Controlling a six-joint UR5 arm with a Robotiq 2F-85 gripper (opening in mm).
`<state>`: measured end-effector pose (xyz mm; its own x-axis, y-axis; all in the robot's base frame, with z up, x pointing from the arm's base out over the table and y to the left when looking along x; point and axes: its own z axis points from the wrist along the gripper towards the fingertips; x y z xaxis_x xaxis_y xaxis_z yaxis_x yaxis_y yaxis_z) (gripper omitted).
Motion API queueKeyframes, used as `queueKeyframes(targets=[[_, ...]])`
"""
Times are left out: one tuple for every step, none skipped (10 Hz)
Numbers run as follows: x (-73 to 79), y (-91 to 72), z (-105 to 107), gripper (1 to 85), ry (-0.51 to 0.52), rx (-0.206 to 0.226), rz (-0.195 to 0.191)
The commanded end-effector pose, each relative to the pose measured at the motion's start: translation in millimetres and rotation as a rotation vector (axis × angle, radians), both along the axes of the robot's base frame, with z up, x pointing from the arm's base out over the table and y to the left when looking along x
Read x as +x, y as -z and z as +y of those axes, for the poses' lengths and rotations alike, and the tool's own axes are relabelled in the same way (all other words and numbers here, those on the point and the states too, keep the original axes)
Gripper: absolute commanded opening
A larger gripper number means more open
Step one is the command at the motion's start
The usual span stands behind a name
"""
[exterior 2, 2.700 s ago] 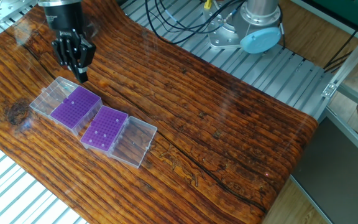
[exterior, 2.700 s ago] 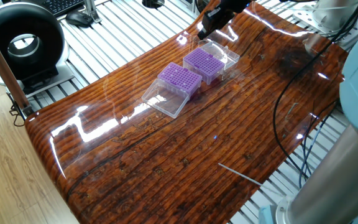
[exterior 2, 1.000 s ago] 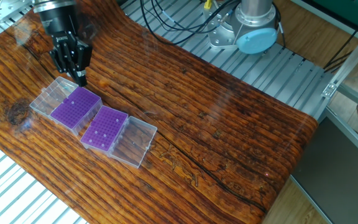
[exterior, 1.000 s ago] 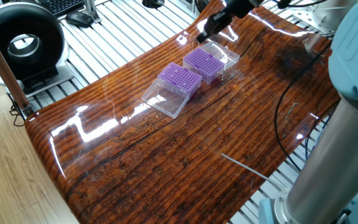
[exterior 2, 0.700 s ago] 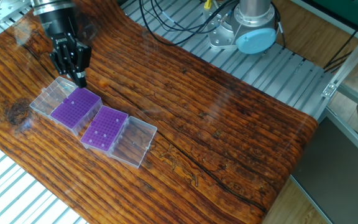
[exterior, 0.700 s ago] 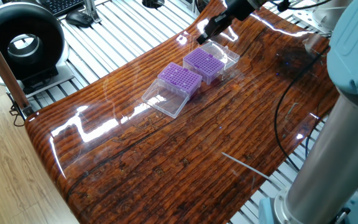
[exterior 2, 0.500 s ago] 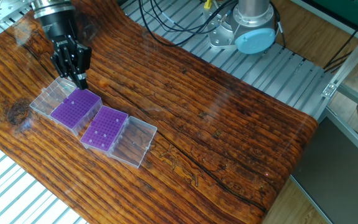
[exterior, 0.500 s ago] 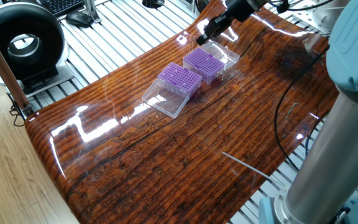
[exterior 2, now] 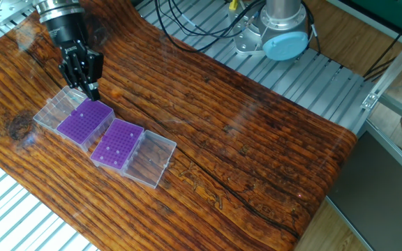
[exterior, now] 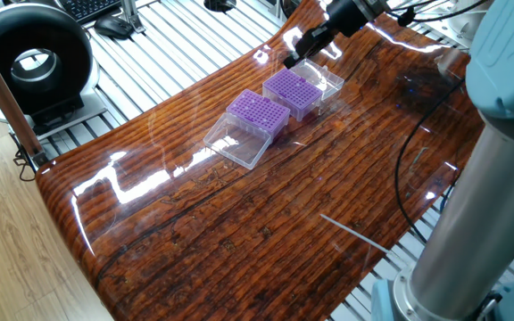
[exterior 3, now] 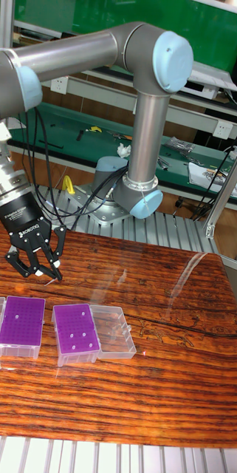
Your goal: Transfer all small pipette tips from one holder to another
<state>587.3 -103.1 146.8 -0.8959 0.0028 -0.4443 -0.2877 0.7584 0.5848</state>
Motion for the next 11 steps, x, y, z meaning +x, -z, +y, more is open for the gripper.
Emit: queueKeyframes(targets=[[-7.0,2.0,-0.2,1.0,-0.002,0.040,0.021],[-10.6,4.1,1.4,1.0,-0.001,0.058,0.040],[-14.7,6.7,1.6,1.0,0.005,0.071,0.063],[-18.1,8.6,1.6,1.0,0.008,0.079,0.082],[-21.1,10.4,1.5,1.0,0.017,0.087,0.107],[-23.5,13.8,0.3,1.0,0.027,0.086,0.131],[-25.6,19.0,-1.7,1.0,0.036,0.082,0.154],[-27.4,23.6,-4.0,1.0,0.041,0.076,0.168],[-29.3,27.4,-5.5,1.0,0.043,0.073,0.184],[-31.3,31.2,-7.6,1.0,0.047,0.064,0.202],[-33.0,35.5,-11.0,1.0,0.048,0.047,0.213]])
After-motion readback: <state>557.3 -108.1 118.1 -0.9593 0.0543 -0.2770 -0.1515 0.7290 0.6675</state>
